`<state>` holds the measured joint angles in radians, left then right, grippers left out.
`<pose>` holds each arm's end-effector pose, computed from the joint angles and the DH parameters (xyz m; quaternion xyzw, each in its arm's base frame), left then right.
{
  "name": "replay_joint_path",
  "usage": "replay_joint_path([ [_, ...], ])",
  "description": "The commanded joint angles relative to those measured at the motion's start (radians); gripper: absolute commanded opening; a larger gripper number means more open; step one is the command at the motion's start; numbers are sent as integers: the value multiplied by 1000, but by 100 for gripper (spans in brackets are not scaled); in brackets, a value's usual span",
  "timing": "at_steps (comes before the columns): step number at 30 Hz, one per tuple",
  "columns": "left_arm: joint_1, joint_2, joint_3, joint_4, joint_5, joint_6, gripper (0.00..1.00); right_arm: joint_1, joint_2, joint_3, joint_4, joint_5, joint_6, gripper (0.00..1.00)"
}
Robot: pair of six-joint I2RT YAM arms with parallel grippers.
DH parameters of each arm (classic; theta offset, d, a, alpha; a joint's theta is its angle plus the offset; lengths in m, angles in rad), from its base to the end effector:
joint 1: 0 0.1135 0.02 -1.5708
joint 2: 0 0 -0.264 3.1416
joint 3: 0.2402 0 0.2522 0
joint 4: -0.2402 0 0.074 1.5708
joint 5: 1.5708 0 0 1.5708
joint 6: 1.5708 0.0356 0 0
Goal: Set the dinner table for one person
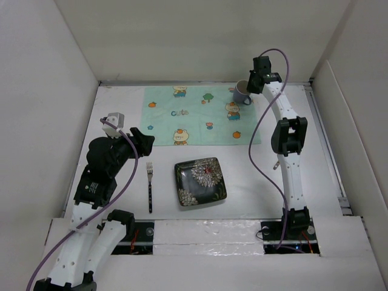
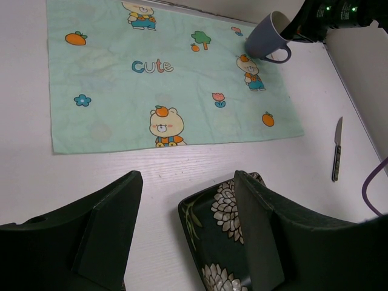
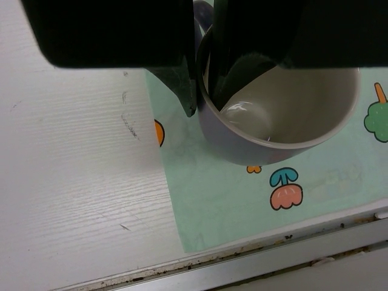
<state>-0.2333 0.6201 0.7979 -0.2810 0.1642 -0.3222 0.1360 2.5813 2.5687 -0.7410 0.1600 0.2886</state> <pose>0.1389 -0.0390 0.3580 0.0220 0.7418 -0.2416 0.6252 0.5644 0.0715 0.2360 0.1014 0.9097 0.0118 0.4026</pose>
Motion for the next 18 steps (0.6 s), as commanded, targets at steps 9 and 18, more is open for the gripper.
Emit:
replay_joint_path([
  [9, 8, 0, -3, 39, 3, 12, 59, -7, -78, 5, 118, -25, 23, 24],
  [18, 8, -7, -5, 36, 0, 12, 59, -7, -162, -51, 144, -42, 21, 34],
])
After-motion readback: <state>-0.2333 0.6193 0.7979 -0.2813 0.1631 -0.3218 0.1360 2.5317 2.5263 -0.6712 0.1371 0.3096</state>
